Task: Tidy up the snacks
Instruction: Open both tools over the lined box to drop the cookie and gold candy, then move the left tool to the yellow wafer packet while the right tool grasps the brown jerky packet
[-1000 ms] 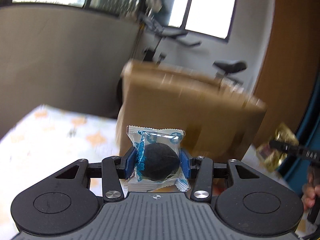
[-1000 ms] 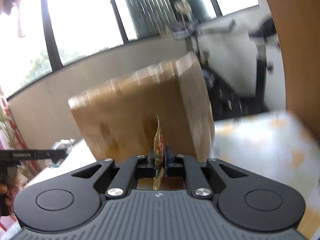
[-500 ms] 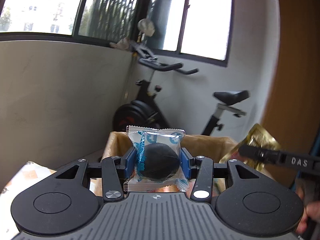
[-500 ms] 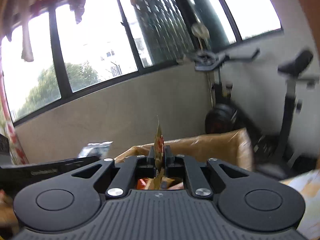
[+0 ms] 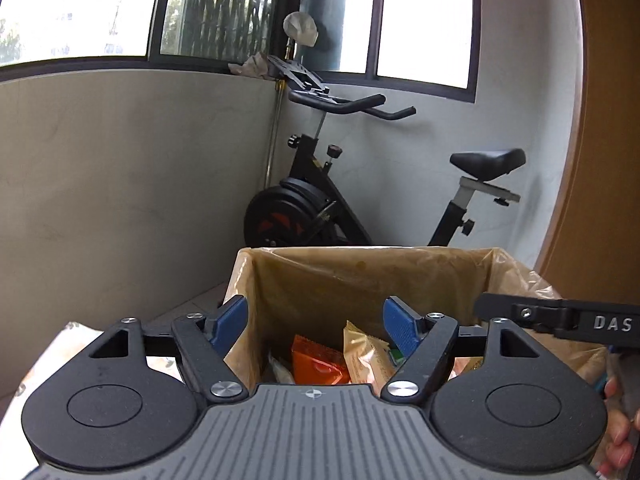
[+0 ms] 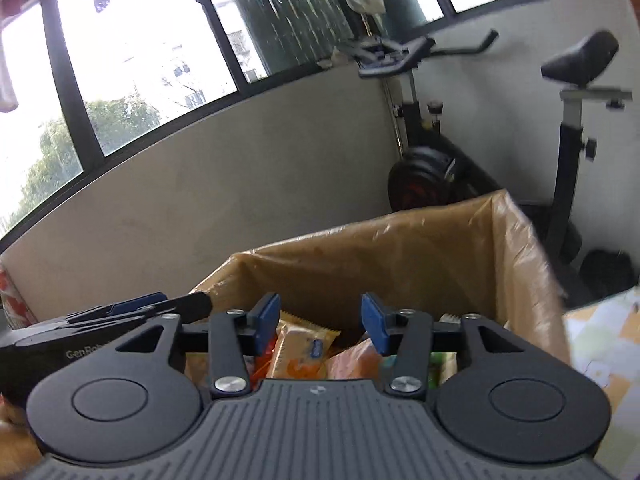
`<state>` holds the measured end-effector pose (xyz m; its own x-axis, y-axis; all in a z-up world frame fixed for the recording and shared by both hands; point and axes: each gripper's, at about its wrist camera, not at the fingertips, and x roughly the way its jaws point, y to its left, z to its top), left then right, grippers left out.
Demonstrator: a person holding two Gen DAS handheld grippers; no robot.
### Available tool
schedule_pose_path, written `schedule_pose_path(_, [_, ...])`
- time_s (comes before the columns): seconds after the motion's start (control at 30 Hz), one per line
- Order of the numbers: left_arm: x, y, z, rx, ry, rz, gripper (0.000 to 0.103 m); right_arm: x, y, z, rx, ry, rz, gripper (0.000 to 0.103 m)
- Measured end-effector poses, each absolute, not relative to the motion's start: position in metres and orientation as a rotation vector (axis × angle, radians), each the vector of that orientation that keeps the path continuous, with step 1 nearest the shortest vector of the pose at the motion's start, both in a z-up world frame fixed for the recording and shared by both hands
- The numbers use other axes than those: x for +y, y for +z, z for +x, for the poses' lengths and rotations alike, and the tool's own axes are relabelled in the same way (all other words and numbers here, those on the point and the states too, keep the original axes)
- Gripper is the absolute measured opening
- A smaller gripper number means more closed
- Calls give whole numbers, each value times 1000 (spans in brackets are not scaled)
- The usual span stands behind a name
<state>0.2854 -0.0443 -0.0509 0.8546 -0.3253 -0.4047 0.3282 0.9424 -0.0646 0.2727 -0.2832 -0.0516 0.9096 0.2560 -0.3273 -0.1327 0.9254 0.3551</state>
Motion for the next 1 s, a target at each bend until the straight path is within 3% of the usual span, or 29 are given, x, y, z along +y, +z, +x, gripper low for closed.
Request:
schedule_pose_path(0.5, [-9, -76, 202, 427, -386, -40, 77, -269, -74, 143, 347, 322, 27, 50])
schedule_pose_path(1.0, [-15, -165, 160, 632, -374, -64, 77, -255, -219, 90, 738, 321, -134, 49])
